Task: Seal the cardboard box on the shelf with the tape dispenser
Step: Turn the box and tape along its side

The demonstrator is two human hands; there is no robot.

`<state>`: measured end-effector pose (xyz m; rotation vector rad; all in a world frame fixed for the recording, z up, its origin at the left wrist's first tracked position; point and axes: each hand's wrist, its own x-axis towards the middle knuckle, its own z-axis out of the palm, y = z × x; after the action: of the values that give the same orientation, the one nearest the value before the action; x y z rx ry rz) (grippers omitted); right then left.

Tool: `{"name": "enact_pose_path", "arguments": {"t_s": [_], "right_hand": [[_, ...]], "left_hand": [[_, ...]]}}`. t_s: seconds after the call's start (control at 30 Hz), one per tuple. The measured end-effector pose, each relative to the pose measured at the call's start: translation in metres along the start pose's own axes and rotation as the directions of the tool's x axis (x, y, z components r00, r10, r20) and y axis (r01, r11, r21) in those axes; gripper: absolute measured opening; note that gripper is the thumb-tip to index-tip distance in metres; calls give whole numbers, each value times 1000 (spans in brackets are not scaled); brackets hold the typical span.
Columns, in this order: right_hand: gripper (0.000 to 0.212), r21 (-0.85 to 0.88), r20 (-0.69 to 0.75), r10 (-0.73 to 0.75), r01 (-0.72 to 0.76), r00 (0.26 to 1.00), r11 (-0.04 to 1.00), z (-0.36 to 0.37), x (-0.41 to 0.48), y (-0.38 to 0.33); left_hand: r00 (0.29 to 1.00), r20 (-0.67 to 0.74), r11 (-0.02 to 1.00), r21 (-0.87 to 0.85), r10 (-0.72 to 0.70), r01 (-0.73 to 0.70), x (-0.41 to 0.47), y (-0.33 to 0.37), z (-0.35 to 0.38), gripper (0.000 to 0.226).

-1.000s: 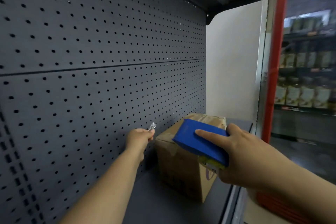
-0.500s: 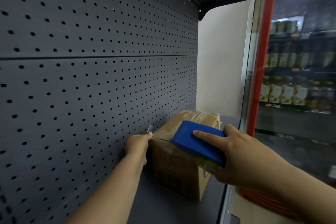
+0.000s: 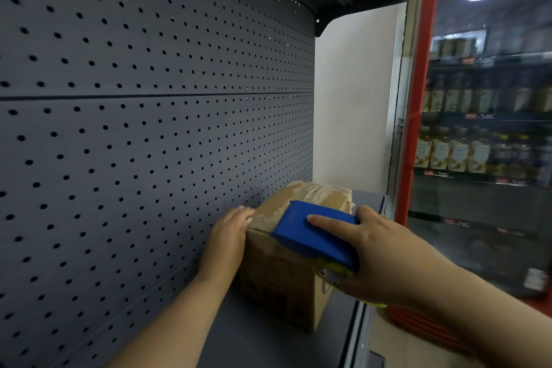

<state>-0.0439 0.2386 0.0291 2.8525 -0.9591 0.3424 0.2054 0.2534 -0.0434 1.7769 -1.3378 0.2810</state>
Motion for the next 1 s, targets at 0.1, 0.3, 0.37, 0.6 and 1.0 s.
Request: {"name": "enact_pose_path", "arguments": {"t_s": [0.1,0.3,0.37,0.6,1.0], "right_hand": [[85,3,8,-5,5,1000,1000,1,-1,3],[87,40,28,-13,12,1000,999,10,0,2],[89,45,34,-13,11,999,999,12,-2,2],[93,70,34,-8,6,999,998,17,-11,5],[86,100,0,-30,30,1000,995,23,-38,26]], "left_hand": [[981,184,998,26,56,-62,1,-2,0,42],[960,278,997,67,18,-38,-12,-13,13,50],[969,247,998,67,6,-23,-14,-14,17,49],[972,232,994,109,-21,-5,-15,-16,21,56],[981,193,982,186,-11,-25,-13,-15,18,77]]}}
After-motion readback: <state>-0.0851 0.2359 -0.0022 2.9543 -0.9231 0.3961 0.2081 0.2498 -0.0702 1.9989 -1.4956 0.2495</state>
